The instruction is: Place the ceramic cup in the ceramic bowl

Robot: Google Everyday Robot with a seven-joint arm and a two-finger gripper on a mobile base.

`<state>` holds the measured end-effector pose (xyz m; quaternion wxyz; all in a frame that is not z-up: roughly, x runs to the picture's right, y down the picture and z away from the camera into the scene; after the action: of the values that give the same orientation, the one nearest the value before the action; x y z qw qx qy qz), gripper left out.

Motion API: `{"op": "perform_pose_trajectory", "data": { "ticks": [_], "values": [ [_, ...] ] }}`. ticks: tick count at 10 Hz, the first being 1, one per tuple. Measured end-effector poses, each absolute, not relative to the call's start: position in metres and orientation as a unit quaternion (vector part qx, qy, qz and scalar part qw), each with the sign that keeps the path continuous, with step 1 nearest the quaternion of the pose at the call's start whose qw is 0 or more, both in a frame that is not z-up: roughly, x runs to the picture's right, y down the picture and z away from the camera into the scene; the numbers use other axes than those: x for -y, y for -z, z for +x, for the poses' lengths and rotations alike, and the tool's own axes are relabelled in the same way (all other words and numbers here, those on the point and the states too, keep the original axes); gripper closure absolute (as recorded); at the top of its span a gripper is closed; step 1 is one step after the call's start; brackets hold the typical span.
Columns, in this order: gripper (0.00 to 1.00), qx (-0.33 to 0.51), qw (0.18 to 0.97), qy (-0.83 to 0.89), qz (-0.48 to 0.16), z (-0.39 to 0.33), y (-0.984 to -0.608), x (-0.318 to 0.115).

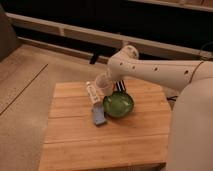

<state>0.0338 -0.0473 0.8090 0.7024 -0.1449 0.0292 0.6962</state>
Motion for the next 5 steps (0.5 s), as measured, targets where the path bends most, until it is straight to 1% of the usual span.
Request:
{"op": "perform_pose_trajectory", "data": {
  "ticks": [2, 5],
  "values": [
    [1.00, -0.024, 0.683, -0.715, -0.147, 0.038, -0.811, 0.045],
    [1.00, -0.033, 0.644, -0.751, -0.141, 0.068, -0.802, 0.021]
  ]
}}
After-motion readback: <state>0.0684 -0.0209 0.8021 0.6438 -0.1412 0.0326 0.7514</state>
